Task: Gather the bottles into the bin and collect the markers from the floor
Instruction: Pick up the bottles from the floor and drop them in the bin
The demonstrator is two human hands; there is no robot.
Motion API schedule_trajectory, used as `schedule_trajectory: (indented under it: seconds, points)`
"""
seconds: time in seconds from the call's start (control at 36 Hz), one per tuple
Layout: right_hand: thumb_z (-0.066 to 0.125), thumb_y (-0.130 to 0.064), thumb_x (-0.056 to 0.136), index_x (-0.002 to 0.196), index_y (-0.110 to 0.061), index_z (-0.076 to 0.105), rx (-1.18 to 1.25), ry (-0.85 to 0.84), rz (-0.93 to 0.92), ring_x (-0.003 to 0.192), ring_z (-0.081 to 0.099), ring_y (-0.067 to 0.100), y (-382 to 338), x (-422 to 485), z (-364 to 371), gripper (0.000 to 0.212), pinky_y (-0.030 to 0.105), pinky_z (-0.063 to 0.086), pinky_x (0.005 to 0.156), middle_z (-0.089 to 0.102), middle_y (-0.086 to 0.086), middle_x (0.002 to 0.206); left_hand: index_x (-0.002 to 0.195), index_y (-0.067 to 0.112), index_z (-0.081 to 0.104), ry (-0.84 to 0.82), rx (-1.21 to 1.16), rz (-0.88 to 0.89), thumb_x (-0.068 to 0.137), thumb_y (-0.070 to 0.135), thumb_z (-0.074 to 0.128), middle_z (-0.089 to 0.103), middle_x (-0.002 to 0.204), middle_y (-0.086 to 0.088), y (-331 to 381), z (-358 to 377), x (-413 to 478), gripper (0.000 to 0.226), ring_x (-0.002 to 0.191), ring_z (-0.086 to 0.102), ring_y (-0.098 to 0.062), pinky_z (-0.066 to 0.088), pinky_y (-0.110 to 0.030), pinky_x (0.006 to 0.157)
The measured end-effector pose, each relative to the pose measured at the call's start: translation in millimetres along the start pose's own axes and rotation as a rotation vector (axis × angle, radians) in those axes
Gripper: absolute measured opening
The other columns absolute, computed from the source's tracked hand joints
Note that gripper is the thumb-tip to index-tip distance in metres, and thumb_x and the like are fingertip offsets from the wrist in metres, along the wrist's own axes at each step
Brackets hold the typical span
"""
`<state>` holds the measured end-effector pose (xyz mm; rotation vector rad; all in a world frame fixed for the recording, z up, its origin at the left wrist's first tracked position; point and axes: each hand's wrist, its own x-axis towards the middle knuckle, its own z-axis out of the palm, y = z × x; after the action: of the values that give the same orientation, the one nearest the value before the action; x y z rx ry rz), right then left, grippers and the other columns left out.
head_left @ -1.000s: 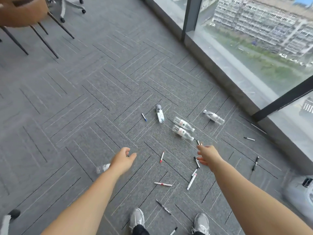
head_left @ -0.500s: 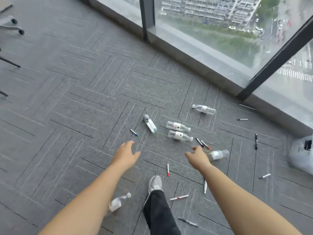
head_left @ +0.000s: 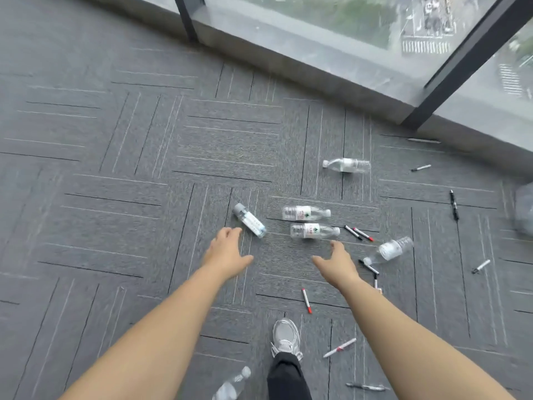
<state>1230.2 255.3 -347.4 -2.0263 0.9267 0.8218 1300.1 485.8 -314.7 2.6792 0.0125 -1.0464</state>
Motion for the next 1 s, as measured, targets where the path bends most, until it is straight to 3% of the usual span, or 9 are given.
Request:
schedule_trajectory:
  seconds: [0.14, 0.28, 0.5, 0.75, 0.89, 1.0]
  points:
    - [0.065, -0.042, 0.085, 0.153, -0.019, 0.015, -0.067, 0.04, -0.018, 0.14, 0.031, 0.03, -3, 34, 26, 0.087, 0.043, 0.033, 0.111, 0.022, 0.002, 0.158, 0.15, 0.025, 0.018, -0.059, 0.151, 0.083, 0.079, 0.047, 0.069, 0.009, 0.159, 0.002, -15, 10, 58, 0.09, 0.143, 0.023, -0.026, 0.033, -0.046, 0.112]
    - [0.064, -0.044, 0.086, 0.153, -0.024, 0.009, -0.182, 0.094, -0.007, 0.144, 0.022, 0.031, 1, 81, 62, 0.089, 0.045, 0.03, 0.111, 0.007, -0.002, 0.161, 0.151, 0.027, 0.014, -0.09, 0.373, 0.229, 0.077, 0.053, 0.068, 0.003, 0.16, 0.0, -35, 34, 134, 0.096, 0.143, 0.021, -0.027, 0.03, -0.043, 0.113]
    - [0.067, -0.043, 0.084, 0.153, -0.023, 0.007, -0.268, 0.263, 0.03, 0.147, 0.011, 0.026, 16, 179, 136, 0.093, 0.046, 0.03, 0.112, 0.004, -0.002, 0.162, 0.149, 0.027, 0.018, -0.05, 0.687, 0.488, 0.074, 0.051, 0.07, 0.007, 0.159, -0.005, -82, 92, 247, 0.094, 0.143, 0.019, -0.027, 0.023, -0.04, 0.115]
    - [0.064, -0.033, 0.087, 0.152, -0.033, -0.01, -0.725, 0.327, -0.101, 0.148, -0.013, 0.029, 55, 311, 184, 0.098, 0.049, 0.001, 0.119, -0.012, -0.003, 0.161, 0.152, 0.027, 0.001, -0.002, 0.961, 0.605, 0.079, 0.038, 0.071, -0.008, 0.161, -0.004, -96, 174, 369, 0.102, 0.148, 0.002, -0.028, 0.006, -0.048, 0.12]
    - [0.062, -0.016, 0.086, 0.153, -0.03, -0.002, -0.837, 0.382, -0.15, 0.149, -0.004, 0.027, 72, 355, 191, 0.093, 0.053, -0.004, 0.118, 0.001, 0.0, 0.162, 0.152, 0.028, -0.003, 0.047, 1.045, 0.636, 0.078, 0.03, 0.073, -0.004, 0.162, -0.006, -95, 204, 418, 0.106, 0.149, 0.002, -0.029, 0.001, -0.051, 0.119]
    - [0.061, -0.004, 0.08, 0.148, -0.022, 0.022, -0.879, 0.436, -0.177, 0.145, 0.02, 0.028, 77, 362, 199, 0.08, 0.053, 0.0, 0.119, 0.032, 0.007, 0.151, 0.151, 0.024, 0.012, 0.091, 1.034, 0.674, 0.079, 0.023, 0.069, 0.031, 0.154, -0.003, -98, 217, 430, 0.092, 0.141, 0.03, -0.024, 0.004, -0.05, 0.119]
